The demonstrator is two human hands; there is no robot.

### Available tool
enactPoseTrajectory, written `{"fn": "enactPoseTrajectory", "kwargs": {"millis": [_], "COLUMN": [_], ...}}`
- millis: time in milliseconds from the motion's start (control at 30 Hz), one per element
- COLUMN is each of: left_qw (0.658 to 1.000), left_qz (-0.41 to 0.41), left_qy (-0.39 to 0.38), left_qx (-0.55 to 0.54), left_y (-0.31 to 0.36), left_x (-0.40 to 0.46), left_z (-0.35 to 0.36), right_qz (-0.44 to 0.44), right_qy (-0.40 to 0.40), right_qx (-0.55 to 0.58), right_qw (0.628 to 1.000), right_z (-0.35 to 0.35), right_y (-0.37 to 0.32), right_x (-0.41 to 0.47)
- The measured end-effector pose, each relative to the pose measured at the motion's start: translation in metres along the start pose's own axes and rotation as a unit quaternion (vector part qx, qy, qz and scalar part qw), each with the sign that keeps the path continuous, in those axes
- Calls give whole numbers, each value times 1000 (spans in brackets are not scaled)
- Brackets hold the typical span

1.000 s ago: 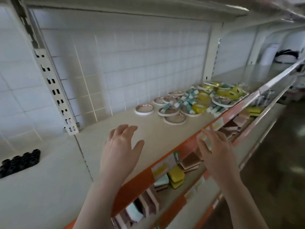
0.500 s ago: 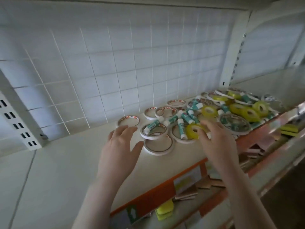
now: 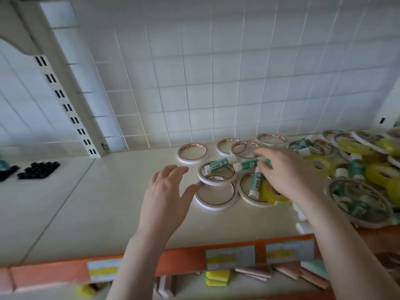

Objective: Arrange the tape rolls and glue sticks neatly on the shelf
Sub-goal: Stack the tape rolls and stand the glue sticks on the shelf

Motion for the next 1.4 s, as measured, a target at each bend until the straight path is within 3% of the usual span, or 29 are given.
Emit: {"fn": "enactPoseTrajectory", "kwargs": {"millis": [100, 367, 533, 733, 900, 1167, 1400], "left_qw": [1000, 1000, 1000, 999, 998, 992, 978], "left_qz": [-8, -1, 17, 28, 37, 60, 95], "left_qy": [8, 7, 1, -16, -41, -108, -172], "left_qx": [4, 5, 4, 10, 19, 40, 75], "left_y": [-4, -9, -5, -3, 1, 20, 43], "left_x": [4, 17, 29, 38, 54, 91, 104], "left_z": [-2, 2, 6, 11, 12, 29, 60], "right_qz": [-57, -67, -71, -59, -110, -118, -34], "right_qy": [-24, -144, -169, -171, -150, -90, -42], "right_qx": [-17, -44, -24, -46, -99, -49, 37], "right_qw": [998, 986, 983, 982, 978, 988, 998], "right_z": [5, 29, 32, 33, 32, 13, -9], "right_y": [-12, 4, 9, 4, -4, 9, 38], "right_x": [13, 37, 40, 46, 44, 37, 16]}}
Point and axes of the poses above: each hand's wrist, its own x-axis towards the middle knuckle, its own z-axis out of the palm, y = z × x, the point moved 6 cm from there along x, towards the middle knuckle, and after that the axes turned 7 degrees about -x, right-handed, at the moved point
